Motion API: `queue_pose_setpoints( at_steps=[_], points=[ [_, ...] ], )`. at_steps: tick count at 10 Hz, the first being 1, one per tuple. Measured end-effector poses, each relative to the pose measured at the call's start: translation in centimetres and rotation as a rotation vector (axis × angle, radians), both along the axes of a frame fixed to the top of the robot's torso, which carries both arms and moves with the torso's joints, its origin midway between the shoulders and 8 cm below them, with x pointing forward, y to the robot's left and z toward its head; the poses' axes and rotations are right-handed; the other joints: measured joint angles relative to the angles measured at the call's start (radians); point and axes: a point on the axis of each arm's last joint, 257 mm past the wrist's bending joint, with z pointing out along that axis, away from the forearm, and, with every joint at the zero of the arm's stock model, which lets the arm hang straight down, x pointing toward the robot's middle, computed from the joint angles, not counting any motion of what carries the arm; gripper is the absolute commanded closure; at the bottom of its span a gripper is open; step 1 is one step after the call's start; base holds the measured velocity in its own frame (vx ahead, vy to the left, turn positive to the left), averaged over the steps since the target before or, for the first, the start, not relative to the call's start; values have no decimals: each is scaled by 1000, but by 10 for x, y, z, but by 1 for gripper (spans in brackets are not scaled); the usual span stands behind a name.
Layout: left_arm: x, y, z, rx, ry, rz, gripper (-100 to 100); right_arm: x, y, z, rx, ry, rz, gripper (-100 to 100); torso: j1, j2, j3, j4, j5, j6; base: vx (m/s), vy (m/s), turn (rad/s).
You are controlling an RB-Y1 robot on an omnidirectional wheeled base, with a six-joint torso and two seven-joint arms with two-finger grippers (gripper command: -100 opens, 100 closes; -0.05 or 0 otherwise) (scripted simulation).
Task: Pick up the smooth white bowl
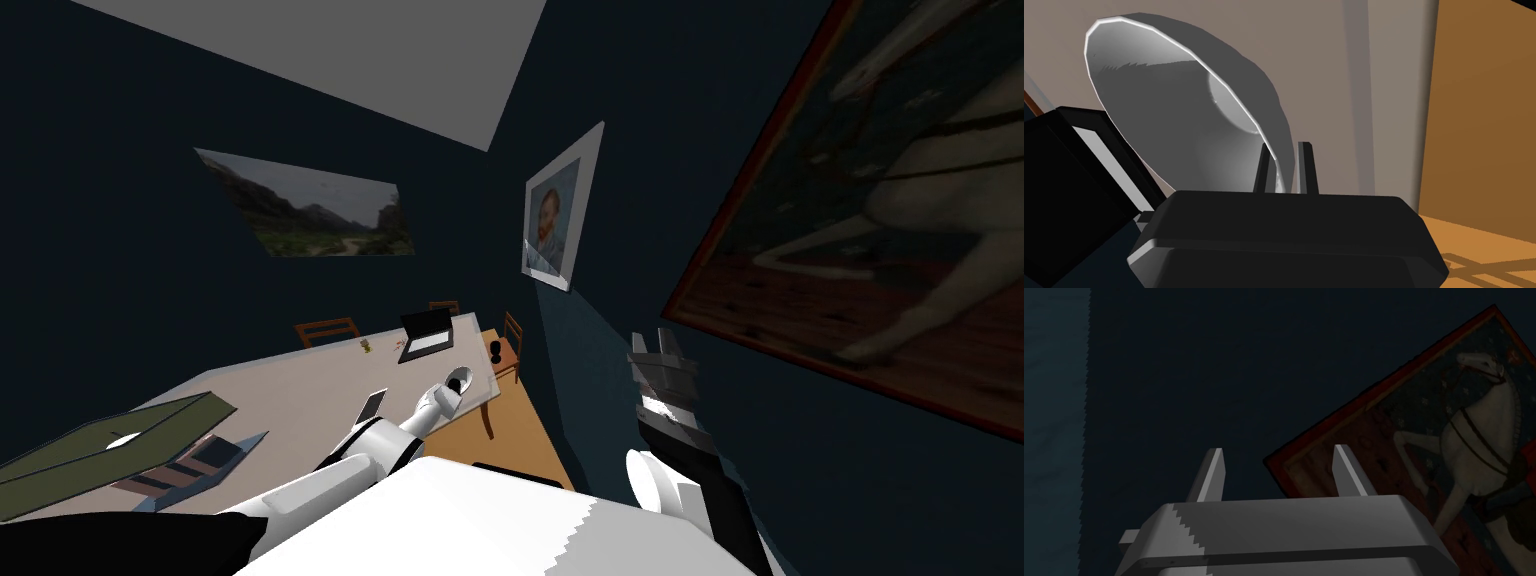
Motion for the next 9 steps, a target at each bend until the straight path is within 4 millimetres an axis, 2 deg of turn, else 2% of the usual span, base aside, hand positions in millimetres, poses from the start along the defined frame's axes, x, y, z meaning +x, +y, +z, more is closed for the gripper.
queue_pose_setpoints(
  at_steps=[2,9],
  points=[
    [0,1,1,7,5,-24,100,0,0,0,0,0,0,0,0,1,1,1,0,1,7,-13,-17],
    [7,-3,5,7,6,-88,100,0,0,0,0,0,0,0,-1,1,1,1,-1,3,20,-38,111]
  ],
)
